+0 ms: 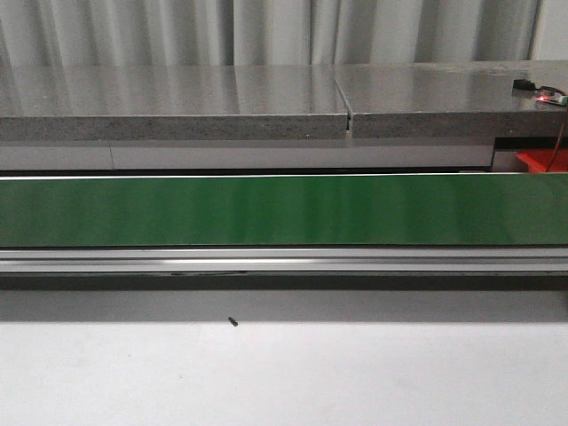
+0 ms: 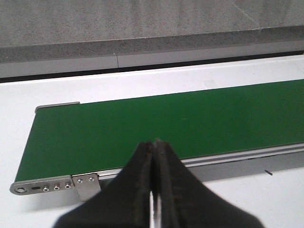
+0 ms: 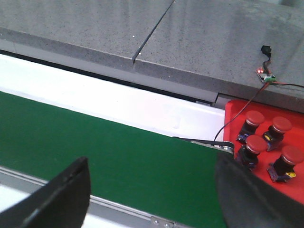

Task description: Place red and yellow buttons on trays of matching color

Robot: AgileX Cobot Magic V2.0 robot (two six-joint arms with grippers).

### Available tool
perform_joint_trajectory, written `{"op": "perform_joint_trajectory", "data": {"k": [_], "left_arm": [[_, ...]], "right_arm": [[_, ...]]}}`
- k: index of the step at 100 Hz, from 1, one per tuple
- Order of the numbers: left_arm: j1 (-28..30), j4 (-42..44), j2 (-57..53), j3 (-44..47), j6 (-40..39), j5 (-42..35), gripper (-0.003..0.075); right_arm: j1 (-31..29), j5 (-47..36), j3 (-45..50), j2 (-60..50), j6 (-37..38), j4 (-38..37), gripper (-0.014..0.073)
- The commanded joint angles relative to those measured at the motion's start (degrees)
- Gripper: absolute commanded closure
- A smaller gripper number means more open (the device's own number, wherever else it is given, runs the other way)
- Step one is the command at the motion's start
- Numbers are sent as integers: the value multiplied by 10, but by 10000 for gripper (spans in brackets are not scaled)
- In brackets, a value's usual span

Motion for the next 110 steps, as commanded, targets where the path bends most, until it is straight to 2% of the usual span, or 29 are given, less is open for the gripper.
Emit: {"op": "perform_joint_trajectory", "data": {"k": [1,11,30,39,110], "left_arm": [[-3,-8,3,-15,-1,-42,741],[-3,-8,3,-15,-1,-42,741],[-3,-8,3,-15,-1,-42,741],[-3,-8,3,-15,-1,-42,741],[-3,-8,3,-15,-1,-42,741]], "right_arm": [[1,-28,8,-39,4,-1,61],[1,-11,33,-85,4,-1,155],[1,24,54,-127,4,-1,518],[1,38,54,-127,4,-1,663],[1,40,54,-127,4,1,663]]}}
